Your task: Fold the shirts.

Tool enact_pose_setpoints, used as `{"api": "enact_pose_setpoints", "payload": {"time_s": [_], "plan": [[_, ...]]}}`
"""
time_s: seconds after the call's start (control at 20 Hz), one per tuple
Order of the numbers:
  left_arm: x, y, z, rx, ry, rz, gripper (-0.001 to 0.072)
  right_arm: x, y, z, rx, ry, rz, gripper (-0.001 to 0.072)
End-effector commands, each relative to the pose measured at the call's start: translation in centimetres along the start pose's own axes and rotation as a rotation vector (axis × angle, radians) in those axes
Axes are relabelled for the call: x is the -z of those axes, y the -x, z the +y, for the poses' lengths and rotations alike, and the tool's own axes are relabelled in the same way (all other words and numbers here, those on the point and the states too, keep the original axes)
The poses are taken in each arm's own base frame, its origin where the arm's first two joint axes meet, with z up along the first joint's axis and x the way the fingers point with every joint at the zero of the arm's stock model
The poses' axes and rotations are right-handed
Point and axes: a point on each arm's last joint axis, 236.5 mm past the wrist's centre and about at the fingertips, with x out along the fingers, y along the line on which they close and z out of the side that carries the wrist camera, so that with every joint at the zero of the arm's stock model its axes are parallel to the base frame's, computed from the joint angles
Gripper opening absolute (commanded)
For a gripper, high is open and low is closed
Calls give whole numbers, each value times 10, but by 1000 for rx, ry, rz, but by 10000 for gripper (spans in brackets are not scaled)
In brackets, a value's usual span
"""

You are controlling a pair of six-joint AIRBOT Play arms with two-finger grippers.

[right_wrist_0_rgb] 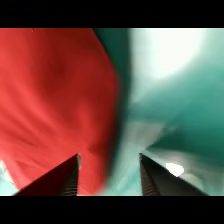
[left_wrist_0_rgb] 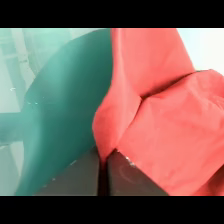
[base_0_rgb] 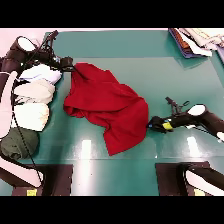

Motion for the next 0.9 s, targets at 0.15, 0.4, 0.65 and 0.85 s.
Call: {"api": "enact_pose_setpoints", "payload": {"time_s": [0.15, 0.4, 0.65, 0.85], "plan": [[6, 10, -9, 14, 13, 31, 23, -40, -29, 37, 33, 178, -30, 13], [-67, 150, -87, -8, -184, -319, 23, -92, 117, 100, 68, 439, -314, 12], [-52, 380, -221, 0, -442, -792, 23, -61, 351, 179, 104, 613, -848, 12], [19, 497, -282, -25, -584, -1041, 22, -8, 450, 196, 227, 632, -1128, 12]]}}
